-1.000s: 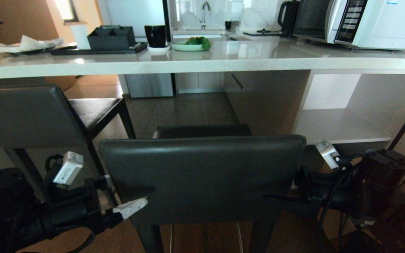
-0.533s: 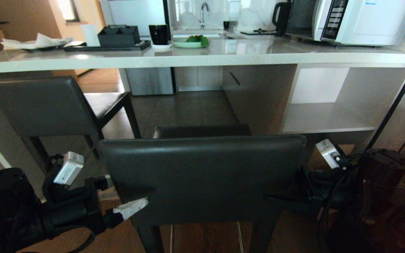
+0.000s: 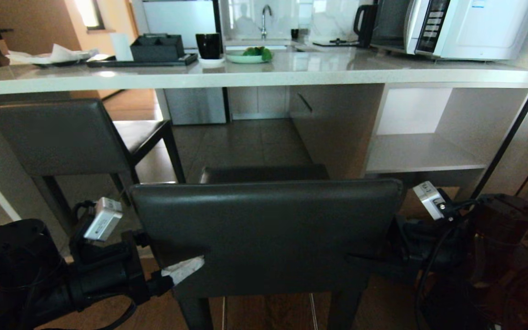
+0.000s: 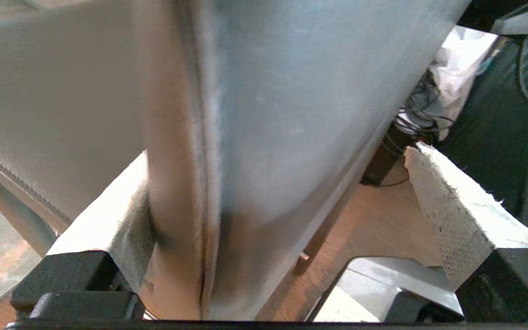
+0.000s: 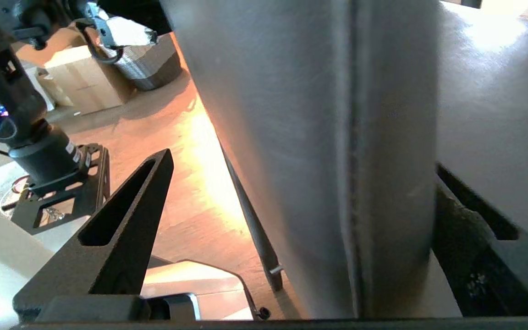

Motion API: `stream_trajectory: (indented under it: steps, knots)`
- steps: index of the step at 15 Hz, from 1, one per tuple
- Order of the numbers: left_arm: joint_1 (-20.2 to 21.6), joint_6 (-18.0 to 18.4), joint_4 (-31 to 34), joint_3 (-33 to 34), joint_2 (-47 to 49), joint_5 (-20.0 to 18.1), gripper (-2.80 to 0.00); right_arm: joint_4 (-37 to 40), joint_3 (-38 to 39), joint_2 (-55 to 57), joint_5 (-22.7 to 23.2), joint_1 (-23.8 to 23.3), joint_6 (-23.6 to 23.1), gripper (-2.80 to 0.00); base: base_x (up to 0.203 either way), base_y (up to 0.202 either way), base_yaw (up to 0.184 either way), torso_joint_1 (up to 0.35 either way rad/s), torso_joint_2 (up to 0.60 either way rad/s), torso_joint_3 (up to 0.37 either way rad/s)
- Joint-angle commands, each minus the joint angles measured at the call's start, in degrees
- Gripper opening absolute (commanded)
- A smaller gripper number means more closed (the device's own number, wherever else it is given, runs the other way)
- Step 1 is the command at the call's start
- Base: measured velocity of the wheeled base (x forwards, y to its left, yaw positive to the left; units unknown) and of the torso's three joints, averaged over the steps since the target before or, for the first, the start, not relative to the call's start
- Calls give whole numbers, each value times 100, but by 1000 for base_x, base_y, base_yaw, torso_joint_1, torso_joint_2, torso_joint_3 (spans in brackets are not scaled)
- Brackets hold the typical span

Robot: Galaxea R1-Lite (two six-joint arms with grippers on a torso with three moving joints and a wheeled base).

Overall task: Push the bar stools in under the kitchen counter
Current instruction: Pull the gray chair out from under the dining table

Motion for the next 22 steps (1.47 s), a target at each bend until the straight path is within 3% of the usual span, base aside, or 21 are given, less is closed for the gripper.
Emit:
stream_trajectory:
  steps: [1, 6, 11, 16, 22]
  knots:
    - [-369, -9, -38, -44, 125, 88, 0, -48, 82, -43, 28, -101, -4, 0, 0, 0, 0, 0, 0, 0]
    - [-546, 9, -38, -114, 349, 137, 0, -48, 267, -207, 71, -337, -22, 0, 0, 0, 0, 0, 0, 0]
    - [-529, 12, -38, -317, 645, 740, 0, -48, 604, -558, 184, -287, -30, 0, 0, 0, 0, 0, 0, 0]
    - [-514, 18, -38, -301, 617, 748, 0, -48, 948, -875, 231, 83, -39, 0, 0, 0, 0, 0, 0, 0]
    - [-802, -30, -38, -232, 225, 712, 0, -48, 389, -447, -58, 17, 94, 0, 0, 0, 0, 0, 0, 0]
